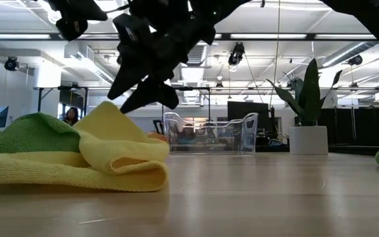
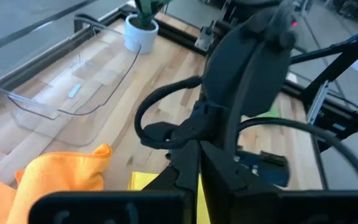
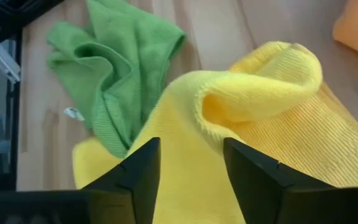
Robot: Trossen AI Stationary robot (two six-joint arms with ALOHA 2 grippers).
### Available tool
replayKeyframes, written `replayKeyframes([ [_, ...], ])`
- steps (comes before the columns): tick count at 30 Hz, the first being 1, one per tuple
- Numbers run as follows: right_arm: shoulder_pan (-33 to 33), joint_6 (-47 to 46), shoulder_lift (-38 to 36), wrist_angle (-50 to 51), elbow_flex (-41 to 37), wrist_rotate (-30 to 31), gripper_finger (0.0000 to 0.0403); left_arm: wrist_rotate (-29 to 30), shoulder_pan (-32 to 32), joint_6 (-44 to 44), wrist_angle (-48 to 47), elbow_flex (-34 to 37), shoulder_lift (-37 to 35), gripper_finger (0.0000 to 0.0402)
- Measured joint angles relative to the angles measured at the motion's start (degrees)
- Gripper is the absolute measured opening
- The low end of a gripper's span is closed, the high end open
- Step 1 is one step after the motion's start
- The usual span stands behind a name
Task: Fold microfiber towels
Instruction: Fold the yellow microfiber towel
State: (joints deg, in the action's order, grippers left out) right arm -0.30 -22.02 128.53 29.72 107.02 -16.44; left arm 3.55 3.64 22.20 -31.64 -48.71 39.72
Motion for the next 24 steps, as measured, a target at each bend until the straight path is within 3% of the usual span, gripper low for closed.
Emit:
replayKeyframes([
  [6, -0.1, 2.0, -0.5, 3.8, 0.9, 0.1, 0.0209, 0.0, 0.0, 0.0, 0.0, 0.0, -2.3, 0.0000],
  [12, 1.5, 8.9, -2.3, 14.9, 0.3, 0.2, 0.0205, 0.0, 0.0, 0.0, -0.1, 0.0, -2.9, 0.0000],
  [18, 4.7, 8.3, -2.3, 7.0, -5.2, 0.7, 0.0185, 0.0, 0.0, 0.0, -0.2, 0.0, -1.7, 0.0000],
  [24, 5.2, 5.5, -1.2, 2.0, -8.9, 7.7, 0.0162, 0.0, 0.0, 0.0, -0.2, 0.0, -0.3, 0.0000],
])
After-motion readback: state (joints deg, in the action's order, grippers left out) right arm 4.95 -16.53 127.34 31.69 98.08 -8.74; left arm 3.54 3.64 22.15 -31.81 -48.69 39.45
